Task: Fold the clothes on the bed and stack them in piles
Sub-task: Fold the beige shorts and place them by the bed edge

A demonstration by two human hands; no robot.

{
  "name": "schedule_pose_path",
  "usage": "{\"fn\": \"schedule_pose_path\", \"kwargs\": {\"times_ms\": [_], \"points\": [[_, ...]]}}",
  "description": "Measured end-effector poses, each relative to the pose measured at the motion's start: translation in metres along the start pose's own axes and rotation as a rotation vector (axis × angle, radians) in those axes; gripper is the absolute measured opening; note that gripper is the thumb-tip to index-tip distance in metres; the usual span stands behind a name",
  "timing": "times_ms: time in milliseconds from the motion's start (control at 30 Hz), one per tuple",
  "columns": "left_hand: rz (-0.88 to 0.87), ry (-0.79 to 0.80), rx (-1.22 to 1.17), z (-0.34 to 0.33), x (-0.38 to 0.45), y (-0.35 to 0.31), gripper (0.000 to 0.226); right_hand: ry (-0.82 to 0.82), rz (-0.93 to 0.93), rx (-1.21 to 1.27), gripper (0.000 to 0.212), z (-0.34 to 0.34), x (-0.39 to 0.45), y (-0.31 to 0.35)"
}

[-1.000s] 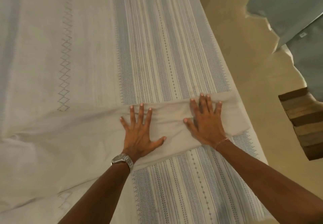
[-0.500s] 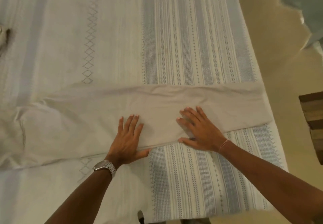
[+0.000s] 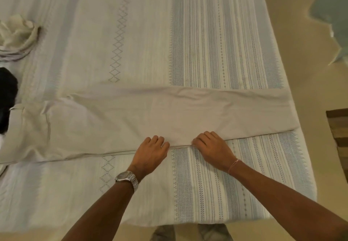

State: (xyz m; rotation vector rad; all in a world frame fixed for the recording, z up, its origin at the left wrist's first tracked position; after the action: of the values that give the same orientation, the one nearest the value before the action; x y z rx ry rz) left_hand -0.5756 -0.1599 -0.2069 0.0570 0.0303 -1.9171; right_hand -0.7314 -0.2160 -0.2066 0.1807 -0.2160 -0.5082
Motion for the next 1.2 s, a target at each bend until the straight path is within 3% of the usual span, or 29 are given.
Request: {"fn": "schedule_pose_path", "kwargs": {"times_ms": [167,400,533,700,900,1133,1200], "points": [[-0.09,-0.075,-0.019,0.011,-0.008,-0.012,0.018,0.02,-0.051,-0.056,0.026,0.0,-0.007,0.007],[0.059,-0.056,-0.072,0.007,-0.011,0.0,0.019,0.064,-0.183,-0.182,0.018,0.003,-0.016,-0.004],[0.024,-0.066,-0.034,0.004,-0.01,0.003,0.016,0.08,-0.382,-0.288,0.03,0.019,-0.054,-0.038],[-0.049,-0.079,-0.042,0.013,0.032,-0.039,0.021,0.135,-0.586,-0.399,0.035,0.052,-0.104,-0.096],[-0.06,-0.039,0.009,0.017,0.109,-0.103,0.025,0.137,-0.58,-0.557,0.029,0.082,-0.139,-0.161],[0.032,-0.003,-0.007,0.013,0.159,-0.152,0.022,0.172,-0.593,-0.512,0.064,0.087,-0.173,-0.215],[0.012,-0.006,0.007,0.012,0.166,-0.16,0.022,0.136,-0.608,-0.49,0.064,0.09,-0.179,-0.219]]}}
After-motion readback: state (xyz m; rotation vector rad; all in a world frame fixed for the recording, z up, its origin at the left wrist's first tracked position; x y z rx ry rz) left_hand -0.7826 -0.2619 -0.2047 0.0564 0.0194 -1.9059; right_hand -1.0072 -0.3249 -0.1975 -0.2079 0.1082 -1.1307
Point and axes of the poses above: each hand's wrist, its own x-axis towards the middle knuckle, its own z-axis out of the back of the hand, y = z × x, the point moved 9 cm from there along x, towards the middle knuckle, and after that the axes turned 1 degree about -y, right-handed, at the moved point
